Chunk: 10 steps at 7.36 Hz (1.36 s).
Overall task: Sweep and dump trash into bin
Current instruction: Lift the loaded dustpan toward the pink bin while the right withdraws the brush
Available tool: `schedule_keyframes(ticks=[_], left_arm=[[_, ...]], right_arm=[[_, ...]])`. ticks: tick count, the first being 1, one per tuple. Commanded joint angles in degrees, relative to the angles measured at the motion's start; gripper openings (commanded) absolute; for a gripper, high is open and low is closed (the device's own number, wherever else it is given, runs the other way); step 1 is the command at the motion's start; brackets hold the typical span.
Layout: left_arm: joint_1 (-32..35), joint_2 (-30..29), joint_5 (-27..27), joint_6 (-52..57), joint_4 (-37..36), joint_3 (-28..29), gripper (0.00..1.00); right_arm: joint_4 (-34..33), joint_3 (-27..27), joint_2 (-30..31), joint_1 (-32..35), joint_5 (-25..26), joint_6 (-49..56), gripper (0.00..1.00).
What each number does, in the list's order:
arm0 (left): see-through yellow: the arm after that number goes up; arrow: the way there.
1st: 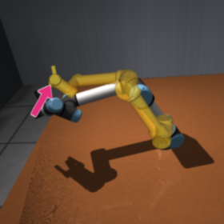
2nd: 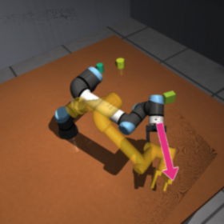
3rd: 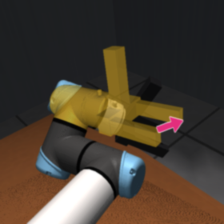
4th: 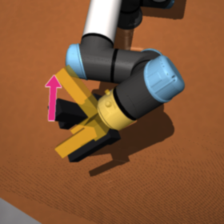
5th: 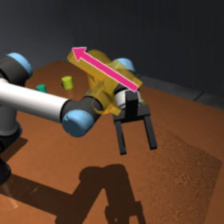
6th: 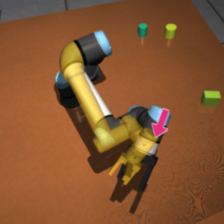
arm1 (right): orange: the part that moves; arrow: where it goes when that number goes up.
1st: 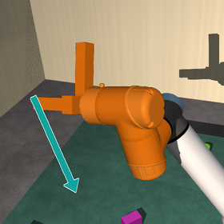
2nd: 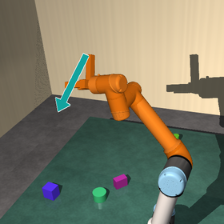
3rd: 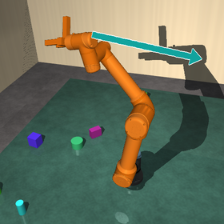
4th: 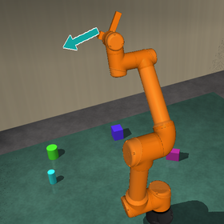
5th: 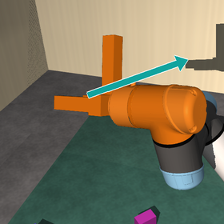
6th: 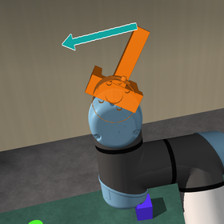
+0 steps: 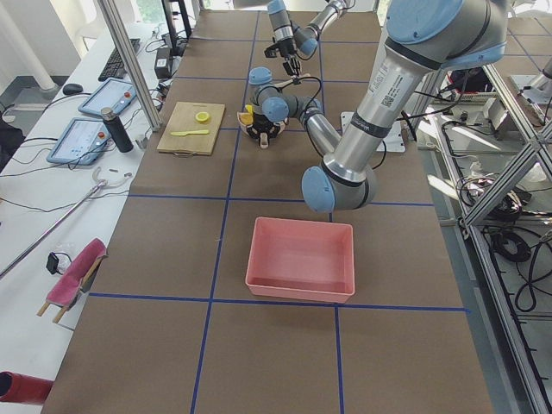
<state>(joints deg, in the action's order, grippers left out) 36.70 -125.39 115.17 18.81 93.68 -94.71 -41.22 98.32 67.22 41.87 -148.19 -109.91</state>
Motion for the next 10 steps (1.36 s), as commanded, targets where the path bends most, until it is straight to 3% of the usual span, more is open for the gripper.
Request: schedule_keyframes(ticks=[1,5,6,10], left_arm=[[0.56,3.03,-0.03,-6.99,3.94,-4.41,0.00],[9.77,14.80,0.75,-17.04,3.88,-19.34,0.00],[13.19,17.96,3.37,-17.49,3.87,-21.29,0.00],[21.73,32.81,7.08,-18.72,3.61,-31.83,0.00]], right_arm=[[0.00,-0.23,0.02,7.76,-2.02,4.42,0.00],[-0.09,-2.95,2.20,15.78,1.23,31.18,0.00],[-0.79,-4.09,3.17,16.83,0.71,37.86,0.00],[-7.88,-4.10,6.43,20.61,-0.43,55.53,0.00]])
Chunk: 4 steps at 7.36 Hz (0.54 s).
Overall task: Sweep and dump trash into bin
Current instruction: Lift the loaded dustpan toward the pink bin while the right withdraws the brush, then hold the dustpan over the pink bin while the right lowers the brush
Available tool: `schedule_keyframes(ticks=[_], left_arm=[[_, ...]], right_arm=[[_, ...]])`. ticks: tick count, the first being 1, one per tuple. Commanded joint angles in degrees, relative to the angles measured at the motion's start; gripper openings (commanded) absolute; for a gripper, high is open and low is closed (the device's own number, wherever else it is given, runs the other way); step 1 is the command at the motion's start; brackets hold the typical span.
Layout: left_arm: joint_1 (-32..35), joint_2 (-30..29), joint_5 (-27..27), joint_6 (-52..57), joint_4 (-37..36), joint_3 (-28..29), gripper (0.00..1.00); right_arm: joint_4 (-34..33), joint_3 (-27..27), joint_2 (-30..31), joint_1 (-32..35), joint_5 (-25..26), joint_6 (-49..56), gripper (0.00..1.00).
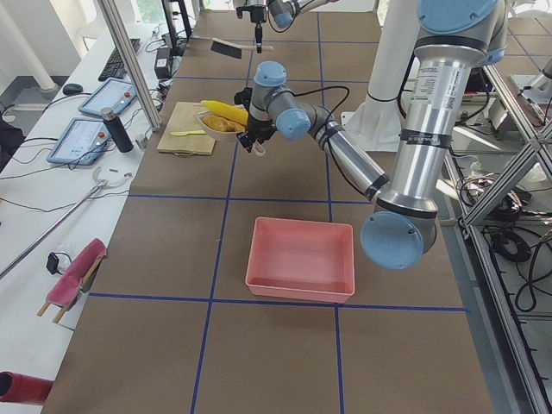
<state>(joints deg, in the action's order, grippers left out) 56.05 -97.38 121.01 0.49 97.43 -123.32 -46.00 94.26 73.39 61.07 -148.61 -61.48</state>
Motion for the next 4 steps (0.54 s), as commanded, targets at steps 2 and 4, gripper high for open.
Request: schedule_keyframes(ticks=[2,4], left_arm=[[6.51,12.00,3.17,-1.97,-0.57,-6.99,0.00],[7.40,16.50,4.31,-7.23,-0.92,-10.87,0.00]], right_arm=[[-11.79,0.04,0.26,3.61,0.77,21.16,0.00],[-22.50,0.30,0.26,5.36,1.65,33.03,0.00]])
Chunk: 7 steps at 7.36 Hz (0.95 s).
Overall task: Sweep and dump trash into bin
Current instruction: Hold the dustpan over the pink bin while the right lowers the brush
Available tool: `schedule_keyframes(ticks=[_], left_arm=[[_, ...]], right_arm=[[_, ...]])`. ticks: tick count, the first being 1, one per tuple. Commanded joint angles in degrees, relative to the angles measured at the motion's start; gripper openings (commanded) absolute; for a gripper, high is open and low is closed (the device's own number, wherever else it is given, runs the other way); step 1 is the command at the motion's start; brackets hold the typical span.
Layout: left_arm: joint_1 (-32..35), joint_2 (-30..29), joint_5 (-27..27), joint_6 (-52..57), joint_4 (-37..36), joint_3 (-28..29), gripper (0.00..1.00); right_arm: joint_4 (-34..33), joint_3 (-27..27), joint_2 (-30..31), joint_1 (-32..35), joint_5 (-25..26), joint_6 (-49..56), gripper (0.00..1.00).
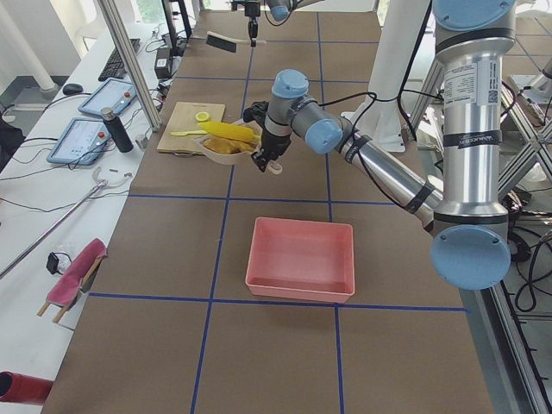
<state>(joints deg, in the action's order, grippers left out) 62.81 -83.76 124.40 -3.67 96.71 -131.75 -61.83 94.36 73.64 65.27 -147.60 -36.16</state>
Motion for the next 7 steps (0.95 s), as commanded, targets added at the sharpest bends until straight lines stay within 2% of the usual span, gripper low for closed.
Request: schedule_keyframes(ticks=[1,2,4,5,6,7], left_arm=[[0.90,5.33,1.63,-4.05,-0.29,-4.46,0.00],[1.52,7.45,1.98,-5.45,-0.38,-5.78,0.00],[6.33,11.23,5.66,-5.21,-0.99,-6.06,0.00],[9.05,12.03,7.68,-3.90,-3.00,-6.06,0.00],[11.78,13.60,8.83,0.20,-5.54,-6.06,0.00],[15.03,14.66,11.02,5.29,-8.79,-6.32,0.00]], right_arm=[[-12.55,1.34,0.01,1.87,1.25,12.29,0.00],[-18.79,3.26,0.10,2.14,3.08,15.99,0.00],[-38.35,11.94,-0.08,1.79,9.05,23.81,0.00],[-46.20,13.55,-0.08,3.00,11.60,28.46,0.00],[-50.10,13.92,1.05,3.54,15.20,33.29,0.00],[-52.14,15.05,4.46,3.63,16.01,33.69,0.00]])
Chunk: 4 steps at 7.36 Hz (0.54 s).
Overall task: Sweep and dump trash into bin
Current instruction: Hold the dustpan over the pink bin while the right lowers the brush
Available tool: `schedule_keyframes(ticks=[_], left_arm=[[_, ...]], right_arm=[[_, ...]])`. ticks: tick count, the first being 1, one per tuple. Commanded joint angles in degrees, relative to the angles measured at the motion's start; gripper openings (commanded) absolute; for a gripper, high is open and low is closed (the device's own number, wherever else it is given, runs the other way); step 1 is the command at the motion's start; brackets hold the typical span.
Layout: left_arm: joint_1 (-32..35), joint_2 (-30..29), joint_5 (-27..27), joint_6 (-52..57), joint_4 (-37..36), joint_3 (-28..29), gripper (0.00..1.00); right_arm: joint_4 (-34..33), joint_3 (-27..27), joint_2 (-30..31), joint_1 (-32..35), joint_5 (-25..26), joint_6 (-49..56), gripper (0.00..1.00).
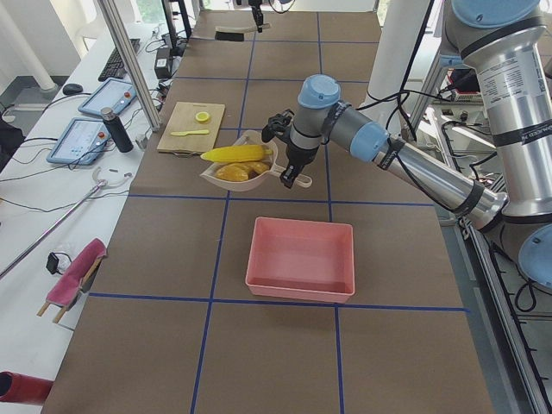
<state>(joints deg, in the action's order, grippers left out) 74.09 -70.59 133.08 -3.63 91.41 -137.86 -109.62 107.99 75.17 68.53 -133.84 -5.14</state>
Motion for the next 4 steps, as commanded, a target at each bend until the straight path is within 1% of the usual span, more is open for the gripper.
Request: schedule_keyframes(ticks=[1,2,4], left_arm=[[6.13,2.90,2.97,10.61,-5.96,-0.56,0.00],[7.98,4.65,3.06,14.93,-6.94,-0.91,0.00],[11.15,7.73,4.63,22.23,-8.43,-0.83,0.00]], right_arm=[[-4.46,3.87,9.41,0.38,2.09,2.68,0.00],[-4.54,5.38,14.52,0.21,1.39,1.55,0.00],[-4.11,5.39,20.78,0.12,-2.11,-1.43,0.00]])
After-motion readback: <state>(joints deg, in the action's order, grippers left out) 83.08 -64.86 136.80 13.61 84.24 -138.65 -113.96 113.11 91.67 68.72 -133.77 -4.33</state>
